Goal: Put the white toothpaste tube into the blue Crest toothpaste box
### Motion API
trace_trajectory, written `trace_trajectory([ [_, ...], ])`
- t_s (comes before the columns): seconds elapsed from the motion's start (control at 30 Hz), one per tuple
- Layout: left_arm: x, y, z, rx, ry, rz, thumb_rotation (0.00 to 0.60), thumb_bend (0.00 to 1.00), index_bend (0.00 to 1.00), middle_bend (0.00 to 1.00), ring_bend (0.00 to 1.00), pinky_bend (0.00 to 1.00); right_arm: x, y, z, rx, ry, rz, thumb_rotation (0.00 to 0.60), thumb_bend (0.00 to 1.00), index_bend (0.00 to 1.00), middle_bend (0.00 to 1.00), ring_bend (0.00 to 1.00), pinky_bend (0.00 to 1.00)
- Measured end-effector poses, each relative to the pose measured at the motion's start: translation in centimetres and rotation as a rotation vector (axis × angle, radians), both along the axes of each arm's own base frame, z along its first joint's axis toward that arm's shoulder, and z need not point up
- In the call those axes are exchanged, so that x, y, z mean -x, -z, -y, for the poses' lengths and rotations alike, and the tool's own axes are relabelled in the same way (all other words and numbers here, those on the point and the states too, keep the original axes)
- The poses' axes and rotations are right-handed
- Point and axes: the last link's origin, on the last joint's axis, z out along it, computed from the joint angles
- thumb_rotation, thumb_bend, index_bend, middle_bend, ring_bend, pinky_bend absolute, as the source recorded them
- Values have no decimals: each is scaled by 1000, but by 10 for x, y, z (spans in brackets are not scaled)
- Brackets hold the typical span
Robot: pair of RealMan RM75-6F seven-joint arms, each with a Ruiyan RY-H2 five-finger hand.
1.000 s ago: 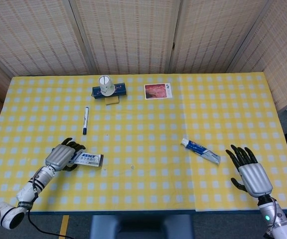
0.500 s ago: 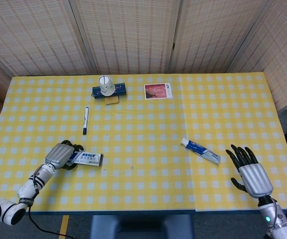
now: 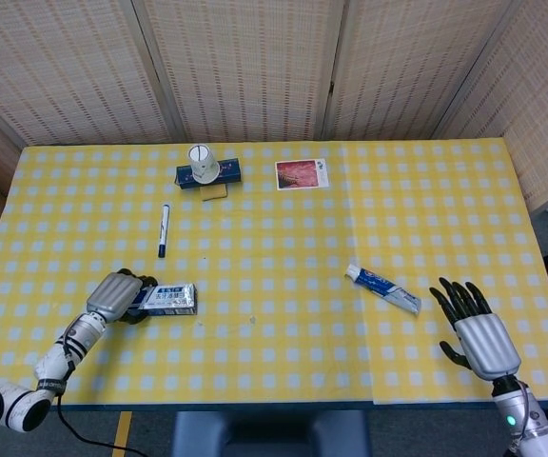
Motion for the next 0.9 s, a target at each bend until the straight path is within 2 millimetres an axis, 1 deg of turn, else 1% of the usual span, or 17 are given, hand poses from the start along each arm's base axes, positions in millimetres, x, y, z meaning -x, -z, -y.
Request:
trace_trajectory([
  [0.2, -1, -4, 5, -15, 7, -6, 600, 340, 385, 549, 511, 300, -2, -2, -3, 6, -11, 8, 600, 313, 0, 0, 0, 0],
  [0.4, -5, -13, 14, -32, 17, -11, 600, 338, 386, 551, 513, 300, -4, 3, -1, -17, -29, 20, 600, 313, 0, 0, 0, 0],
  [0.5, -7, -18, 20, -46, 23, -12, 600, 339, 386, 551, 513, 300, -6, 6, 6, -30, -42, 33, 600, 313, 0, 0, 0, 0],
  [0.57, -9, -22, 26, -56, 27, -7, 600, 339, 386, 552, 514, 300, -8, 8, 16, -41, -43, 37, 600, 313, 0, 4, 7, 0],
  [0.63, -11, -26, 31, -66, 32, -1, 600, 339, 386, 552, 514, 300, -9, 11, 28, -46, -37, 42, 600, 313, 5, 32, 42, 0],
  [0.7, -14, -29, 36, -72, 39, 8, 600, 339, 386, 552, 514, 300, -12, 14, 39, -51, -27, 47, 600, 313, 67, 94, 106, 16],
  [0.77, -18, -32, 43, -76, 54, 21, 600, 339, 386, 552, 514, 300, -15, 19, 53, -62, -1, 52, 600, 313, 175, 156, 164, 80],
  [0.87, -23, -38, 52, -80, 76, 37, 600, 339, 390, 552, 515, 300, -21, 27, 74, -74, 46, 58, 600, 313, 302, 222, 228, 156],
  [0.9, -24, -40, 54, -81, 79, 41, 600, 339, 390, 552, 515, 300, -23, 29, 79, -76, 60, 59, 600, 313, 330, 240, 247, 180],
])
